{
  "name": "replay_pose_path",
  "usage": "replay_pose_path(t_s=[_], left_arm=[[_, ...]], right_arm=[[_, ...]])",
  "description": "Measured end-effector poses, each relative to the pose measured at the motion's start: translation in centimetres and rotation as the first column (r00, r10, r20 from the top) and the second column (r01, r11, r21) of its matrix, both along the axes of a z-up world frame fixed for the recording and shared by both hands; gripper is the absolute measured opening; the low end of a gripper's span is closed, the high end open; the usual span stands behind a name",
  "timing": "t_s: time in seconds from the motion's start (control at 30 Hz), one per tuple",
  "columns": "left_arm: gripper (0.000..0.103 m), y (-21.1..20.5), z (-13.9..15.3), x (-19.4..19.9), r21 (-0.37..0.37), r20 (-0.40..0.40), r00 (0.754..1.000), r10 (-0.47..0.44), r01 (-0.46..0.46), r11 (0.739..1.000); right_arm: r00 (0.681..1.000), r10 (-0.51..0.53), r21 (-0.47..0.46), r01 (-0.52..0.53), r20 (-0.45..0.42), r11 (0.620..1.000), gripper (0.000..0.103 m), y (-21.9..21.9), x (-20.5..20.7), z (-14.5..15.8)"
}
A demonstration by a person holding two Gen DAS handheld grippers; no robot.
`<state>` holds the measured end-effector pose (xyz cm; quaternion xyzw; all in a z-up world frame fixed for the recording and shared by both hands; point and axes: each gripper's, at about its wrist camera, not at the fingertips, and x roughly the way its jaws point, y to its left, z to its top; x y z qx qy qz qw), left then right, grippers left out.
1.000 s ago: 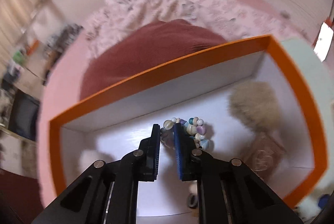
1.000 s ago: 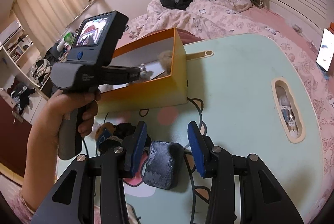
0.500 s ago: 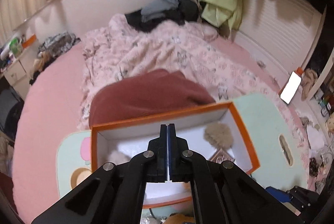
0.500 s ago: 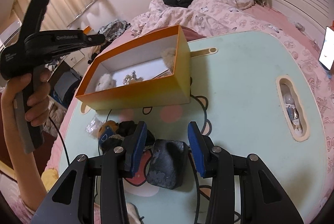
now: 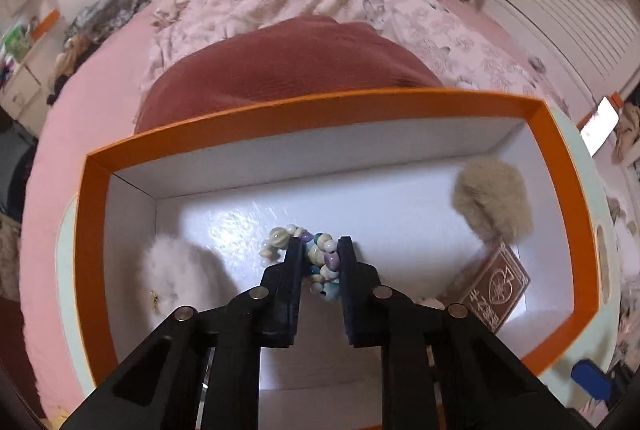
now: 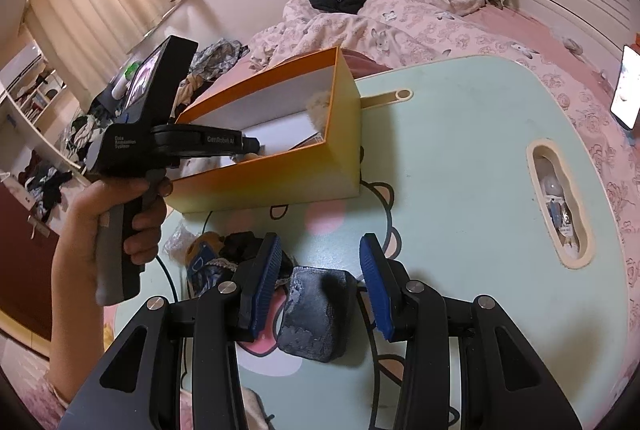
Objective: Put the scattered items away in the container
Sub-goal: 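Grasp the bead bracelet in the box with the left gripper, set it on the table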
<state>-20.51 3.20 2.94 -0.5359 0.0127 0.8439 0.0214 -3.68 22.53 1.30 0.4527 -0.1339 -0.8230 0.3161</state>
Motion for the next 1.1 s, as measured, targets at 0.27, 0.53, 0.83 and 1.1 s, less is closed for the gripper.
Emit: replay_pose_path(t_s=[0.27,0.53,0.83,1.1], left_arm=[[0.013,-3.4,5.1,4.2,0.181,-0.154,0.988,0.03,-0.001,0.983],[0.013,-4.7,6.8,15.5,0.279,-0.276,0.959,-0.058,0.138,0.95],[0.013,-4.7,0.8,19.4,0.297,-0.251,0.968,-0.009,0.086,0.951],[0.013,-4.1,-1.1,20.5,0.254,-0.252,0.968,0.0,0.066,0.965]], right_arm=[[1.0,0.008,0.004,-0.008,-0.008,1.0,0.042,-0.1,0.1,0.1],[1.0,0.017,0.01,-0.017,-0.018,1.0,0.042,-0.7,0.6,0.6],[0.981,0.193,-0.007,-0.194,-0.03,0.981,0.042,-5.0,-1.5,5.8],[0.952,0.247,0.121,-0.27,0.181,0.955,0.042,-11.6,-7.3,5.2]])
